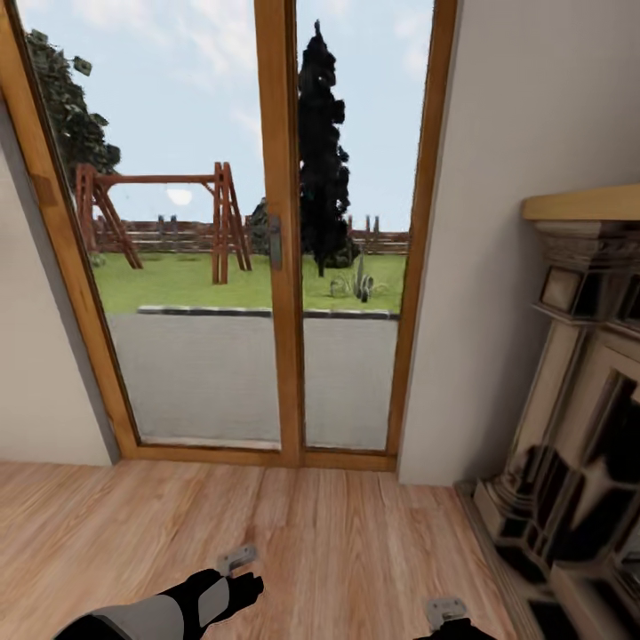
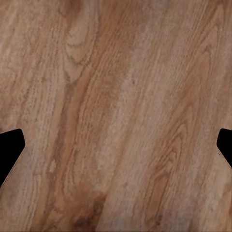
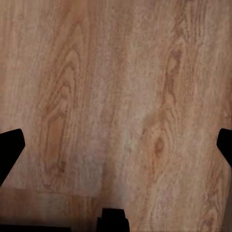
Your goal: Place each of the two pumpkins and all three candles from the living room inside a cabinet in the living room (use any cabinet), then make sure every cabinet is closed, and position the cauldron so it is next to a table in the living room.
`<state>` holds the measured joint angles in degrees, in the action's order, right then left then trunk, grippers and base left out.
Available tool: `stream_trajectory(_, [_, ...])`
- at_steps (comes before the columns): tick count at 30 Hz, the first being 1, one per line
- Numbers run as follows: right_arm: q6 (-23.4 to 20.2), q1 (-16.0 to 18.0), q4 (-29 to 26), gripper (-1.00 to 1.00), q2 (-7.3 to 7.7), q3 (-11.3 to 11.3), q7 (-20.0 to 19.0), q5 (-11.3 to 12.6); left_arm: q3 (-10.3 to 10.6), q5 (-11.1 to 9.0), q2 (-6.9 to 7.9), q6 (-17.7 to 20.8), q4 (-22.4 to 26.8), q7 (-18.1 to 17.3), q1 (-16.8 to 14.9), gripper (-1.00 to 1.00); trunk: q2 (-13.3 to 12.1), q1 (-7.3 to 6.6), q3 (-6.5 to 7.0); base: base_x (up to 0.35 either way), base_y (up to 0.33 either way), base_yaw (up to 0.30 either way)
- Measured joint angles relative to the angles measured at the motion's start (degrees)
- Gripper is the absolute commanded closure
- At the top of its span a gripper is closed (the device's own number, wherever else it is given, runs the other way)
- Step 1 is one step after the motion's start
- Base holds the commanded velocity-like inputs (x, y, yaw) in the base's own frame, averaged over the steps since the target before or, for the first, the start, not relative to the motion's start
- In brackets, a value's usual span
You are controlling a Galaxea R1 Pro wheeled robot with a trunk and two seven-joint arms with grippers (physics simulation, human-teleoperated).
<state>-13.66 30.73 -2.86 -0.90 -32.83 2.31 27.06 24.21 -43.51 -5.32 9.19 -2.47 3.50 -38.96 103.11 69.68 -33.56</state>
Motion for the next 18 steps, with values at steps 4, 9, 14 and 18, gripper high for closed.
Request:
stream_trajectory(4, [0.0,0.0,0.0,-1.0,0.0,0.0,0.0,0.0,0.0,0.0,0.0,0.0,0.0,0.0,0.0,-1.0,0.0,0.0,0.0,0.335,0.0,0.275])
stream_trajectory(9, [0.0,0.0,0.0,-1.0,0.0,0.0,0.0,0.0,0.0,0.0,-0.02,0.0,0.0,0.0,0.0,-1.0,0.0,0.0,0.0,0.335,0.0,0.276])
stream_trajectory(14, [0.0,0.0,0.0,-1.0,0.0,0.0,0.0,0.0,0.0,0.0,-0.07,0.0,0.0,0.0,0.0,-1.0,0.0,0.0,0.0,0.335,0.0,0.276])
stream_trajectory(18, [0.0,0.0,0.0,-1.0,0.0,0.0,0.0,0.0,0.0,0.0,-0.08,0.0,0.0,0.0,0.0,-1.0,0.0,0.0,0.0,0.335,0.0,0.276])
